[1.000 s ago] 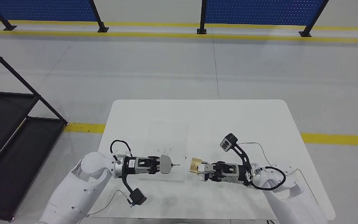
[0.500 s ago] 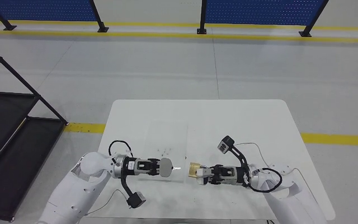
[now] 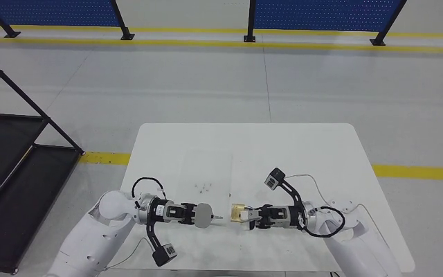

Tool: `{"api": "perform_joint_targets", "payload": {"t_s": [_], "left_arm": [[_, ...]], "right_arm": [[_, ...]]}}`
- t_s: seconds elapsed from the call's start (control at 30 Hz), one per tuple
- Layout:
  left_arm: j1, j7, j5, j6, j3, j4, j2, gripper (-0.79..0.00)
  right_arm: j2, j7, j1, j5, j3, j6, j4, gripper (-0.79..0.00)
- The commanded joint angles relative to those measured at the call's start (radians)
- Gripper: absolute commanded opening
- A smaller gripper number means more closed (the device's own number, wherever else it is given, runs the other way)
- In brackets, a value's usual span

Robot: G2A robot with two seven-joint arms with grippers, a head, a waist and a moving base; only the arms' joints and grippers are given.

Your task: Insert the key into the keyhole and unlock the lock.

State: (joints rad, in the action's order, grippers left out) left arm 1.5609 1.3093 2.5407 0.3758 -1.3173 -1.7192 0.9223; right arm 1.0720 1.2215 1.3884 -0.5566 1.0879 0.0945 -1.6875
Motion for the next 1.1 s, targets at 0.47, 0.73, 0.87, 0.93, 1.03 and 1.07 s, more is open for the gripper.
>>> {"api": "perform_joint_targets", "payload": {"t_s": [0.47,0.73,0.87,0.93,1.03,1.07], "left_arm": [[-0.018,-0.027,-0.001,0.016,0.027,0.005,-0.001,-0.785],[-0.023,-0.037,-0.001,0.019,0.036,0.009,-0.002,-0.785],[-0.025,-0.044,-0.001,0.018,0.039,0.012,-0.003,-0.785],[-0.025,-0.046,-0.001,0.019,0.041,0.012,-0.003,-0.785],[-0.025,-0.050,0.000,0.021,0.041,0.012,-0.004,-0.785],[-0.025,-0.052,-0.001,0.021,0.041,0.012,-0.004,-0.785]], "right_arm": [[0.002,-0.022,-0.009,0.005,-0.028,0.036,0.006,-0.785],[0.002,-0.037,-0.007,0.019,-0.033,0.060,0.002,-0.785],[0.001,-0.042,-0.005,0.017,-0.034,0.073,0.001,-0.785],[0.001,-0.045,-0.005,0.016,-0.034,0.078,0.001,-0.785],[0.001,-0.047,-0.003,0.013,-0.033,0.083,0.000,-0.785],[0.000,-0.046,-0.003,0.014,-0.034,0.083,0.000,-0.785]]}}
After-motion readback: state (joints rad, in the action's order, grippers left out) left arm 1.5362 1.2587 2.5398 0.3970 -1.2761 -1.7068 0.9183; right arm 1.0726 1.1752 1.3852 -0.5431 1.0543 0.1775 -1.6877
